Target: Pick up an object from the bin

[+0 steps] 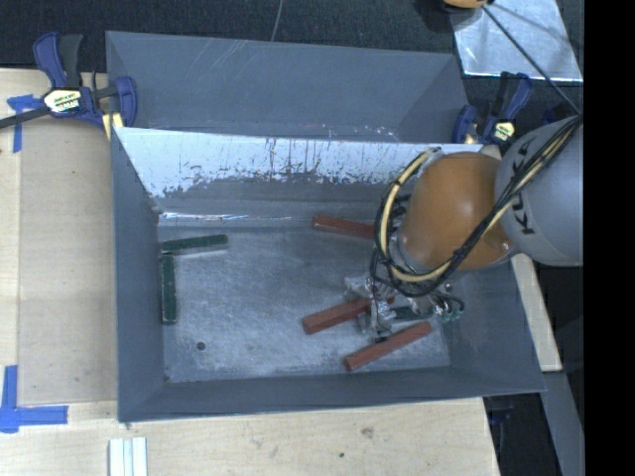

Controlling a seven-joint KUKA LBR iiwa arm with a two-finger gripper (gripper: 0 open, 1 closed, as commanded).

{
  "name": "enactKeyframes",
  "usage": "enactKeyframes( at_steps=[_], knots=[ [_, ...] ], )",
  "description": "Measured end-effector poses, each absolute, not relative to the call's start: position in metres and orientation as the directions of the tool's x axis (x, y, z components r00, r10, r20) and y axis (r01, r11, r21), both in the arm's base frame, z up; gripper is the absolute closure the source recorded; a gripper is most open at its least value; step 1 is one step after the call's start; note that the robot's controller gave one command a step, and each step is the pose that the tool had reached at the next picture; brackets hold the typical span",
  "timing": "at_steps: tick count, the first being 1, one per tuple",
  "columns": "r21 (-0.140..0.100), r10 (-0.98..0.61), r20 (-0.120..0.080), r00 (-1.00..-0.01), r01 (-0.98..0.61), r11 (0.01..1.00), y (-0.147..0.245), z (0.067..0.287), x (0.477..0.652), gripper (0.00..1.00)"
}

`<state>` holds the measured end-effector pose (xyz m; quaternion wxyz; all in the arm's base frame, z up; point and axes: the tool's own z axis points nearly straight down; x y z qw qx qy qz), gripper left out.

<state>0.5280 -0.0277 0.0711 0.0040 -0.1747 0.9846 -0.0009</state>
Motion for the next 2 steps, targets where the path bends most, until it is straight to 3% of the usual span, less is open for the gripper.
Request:
enactKeyframes(
  at_steps=[1, 2],
  knots=[
    [-0.003, -0.343, -0.007, -0.939, -0.343, 0.939, -0.028, 0.071, 0.528, 1.00],
    [-0.002, -0.344, -0.005, -0.939, -0.344, 0.939, -0.029, 0.219, 0.533, 1.00]
  ],
)
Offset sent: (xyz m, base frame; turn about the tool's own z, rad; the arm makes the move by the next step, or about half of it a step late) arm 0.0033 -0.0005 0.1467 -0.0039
